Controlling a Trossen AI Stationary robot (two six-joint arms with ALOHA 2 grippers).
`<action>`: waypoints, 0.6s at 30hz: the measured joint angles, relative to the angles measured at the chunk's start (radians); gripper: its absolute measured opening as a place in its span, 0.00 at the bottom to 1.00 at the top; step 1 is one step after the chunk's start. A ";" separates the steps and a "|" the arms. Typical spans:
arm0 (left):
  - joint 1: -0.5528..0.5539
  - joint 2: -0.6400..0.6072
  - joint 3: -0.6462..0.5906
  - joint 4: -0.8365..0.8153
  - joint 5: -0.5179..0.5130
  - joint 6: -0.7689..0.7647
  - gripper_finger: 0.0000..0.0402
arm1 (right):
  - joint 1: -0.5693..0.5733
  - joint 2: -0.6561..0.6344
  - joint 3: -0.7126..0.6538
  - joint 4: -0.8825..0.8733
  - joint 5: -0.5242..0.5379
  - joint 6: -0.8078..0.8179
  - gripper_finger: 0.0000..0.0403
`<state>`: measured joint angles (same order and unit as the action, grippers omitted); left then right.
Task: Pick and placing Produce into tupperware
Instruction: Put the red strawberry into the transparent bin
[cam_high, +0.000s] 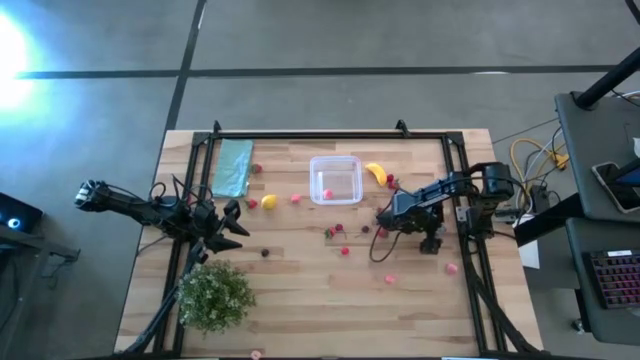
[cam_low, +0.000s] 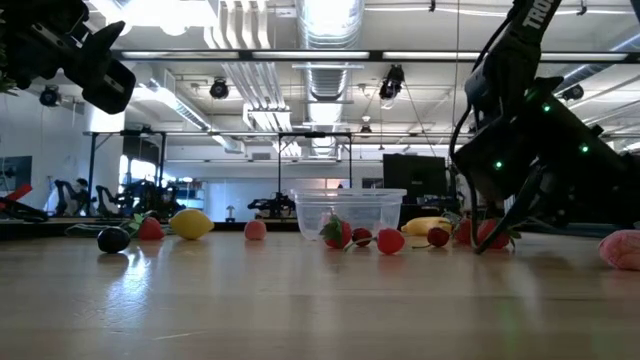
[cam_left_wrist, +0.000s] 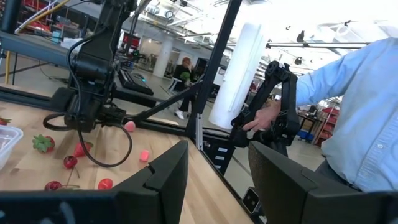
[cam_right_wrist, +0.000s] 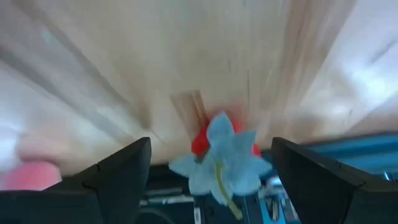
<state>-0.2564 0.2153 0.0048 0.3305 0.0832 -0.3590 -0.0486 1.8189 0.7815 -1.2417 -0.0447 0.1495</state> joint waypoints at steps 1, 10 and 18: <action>0.000 0.000 0.000 0.000 0.002 0.000 0.39 | 0.000 0.000 0.000 0.001 -0.002 0.000 0.81; 0.000 0.000 0.000 0.000 0.001 0.000 0.39 | -0.002 0.001 -0.012 0.004 0.021 -0.024 0.78; 0.000 0.000 0.000 0.000 0.001 0.000 0.39 | -0.004 0.002 -0.014 0.005 0.021 -0.027 0.59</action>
<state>-0.2565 0.2153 0.0048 0.3305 0.0837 -0.3591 -0.0528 1.8206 0.7673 -1.2362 -0.0235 0.1223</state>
